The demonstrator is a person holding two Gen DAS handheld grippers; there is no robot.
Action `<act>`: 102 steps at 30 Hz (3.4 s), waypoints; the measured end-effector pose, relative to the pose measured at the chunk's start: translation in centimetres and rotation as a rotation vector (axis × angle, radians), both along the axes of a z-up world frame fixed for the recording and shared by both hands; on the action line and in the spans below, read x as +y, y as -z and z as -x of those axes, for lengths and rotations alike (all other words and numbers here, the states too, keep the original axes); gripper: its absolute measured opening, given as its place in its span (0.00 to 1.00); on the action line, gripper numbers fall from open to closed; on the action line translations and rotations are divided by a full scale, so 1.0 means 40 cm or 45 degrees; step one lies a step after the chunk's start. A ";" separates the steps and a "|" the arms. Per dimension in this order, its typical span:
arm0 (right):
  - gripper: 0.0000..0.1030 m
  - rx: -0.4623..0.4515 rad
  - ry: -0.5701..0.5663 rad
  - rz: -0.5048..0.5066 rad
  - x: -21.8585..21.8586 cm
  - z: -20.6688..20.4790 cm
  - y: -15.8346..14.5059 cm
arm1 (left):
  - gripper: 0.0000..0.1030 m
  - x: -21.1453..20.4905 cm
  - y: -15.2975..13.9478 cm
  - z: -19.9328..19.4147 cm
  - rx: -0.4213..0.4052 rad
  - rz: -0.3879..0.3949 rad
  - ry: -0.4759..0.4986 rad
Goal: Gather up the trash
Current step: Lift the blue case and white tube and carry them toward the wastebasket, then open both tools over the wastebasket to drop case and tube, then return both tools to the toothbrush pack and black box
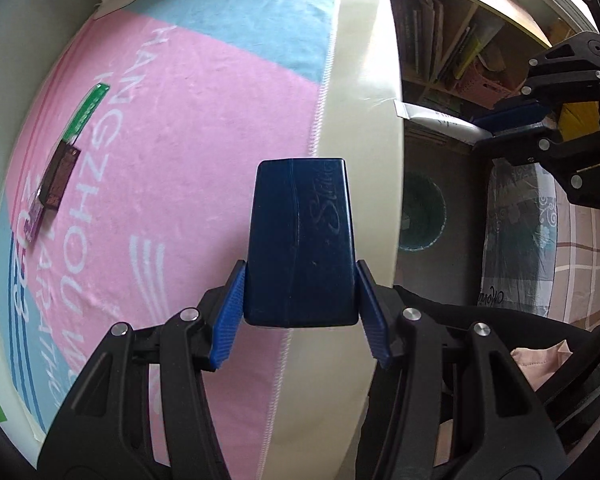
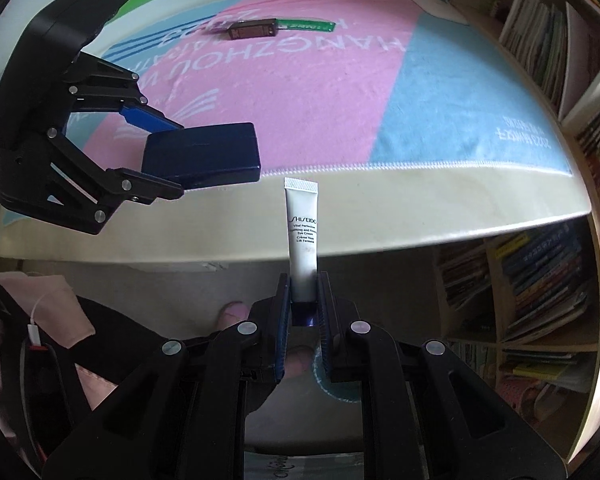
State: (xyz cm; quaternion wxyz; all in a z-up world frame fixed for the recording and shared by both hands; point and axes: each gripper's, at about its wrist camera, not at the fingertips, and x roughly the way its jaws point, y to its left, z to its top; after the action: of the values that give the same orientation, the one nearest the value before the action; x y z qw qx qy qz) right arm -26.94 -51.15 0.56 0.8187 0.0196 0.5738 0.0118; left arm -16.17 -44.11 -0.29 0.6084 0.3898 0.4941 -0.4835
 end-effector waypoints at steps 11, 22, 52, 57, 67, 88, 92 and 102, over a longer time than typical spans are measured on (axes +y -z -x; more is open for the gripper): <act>0.14 0.035 0.199 -0.035 -0.141 0.197 0.034 | 0.49 -0.172 0.038 0.190 0.050 -0.047 0.225; 0.14 0.056 0.367 -0.091 -0.201 0.350 0.072 | 0.49 -0.263 0.072 0.331 0.071 -0.103 0.396; 0.14 0.098 0.442 -0.201 -0.269 0.483 0.149 | 0.49 -0.355 0.158 0.449 0.094 -0.209 0.519; 0.14 0.107 0.450 -0.220 -0.272 0.488 0.163 | 0.49 -0.355 0.171 0.460 0.096 -0.231 0.536; 0.59 0.075 0.510 -0.207 -0.292 0.490 0.171 | 0.80 -0.370 0.180 0.468 0.034 -0.234 0.580; 0.64 0.058 0.492 -0.151 -0.324 0.489 0.139 | 0.80 -0.369 0.112 0.419 0.031 -0.171 0.497; 0.77 0.023 0.432 -0.080 -0.332 0.436 0.111 | 0.81 -0.350 0.084 0.370 0.006 -0.146 0.409; 0.83 -0.082 0.049 -0.007 -0.291 0.186 0.029 | 0.81 -0.203 0.002 0.112 -0.090 -0.122 0.058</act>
State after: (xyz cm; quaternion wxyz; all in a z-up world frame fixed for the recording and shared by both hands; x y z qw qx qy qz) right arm -34.37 -62.79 -0.59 0.8368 0.0325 0.5465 -0.0016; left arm -20.64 -52.21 -0.36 0.5949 0.4463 0.4860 -0.4590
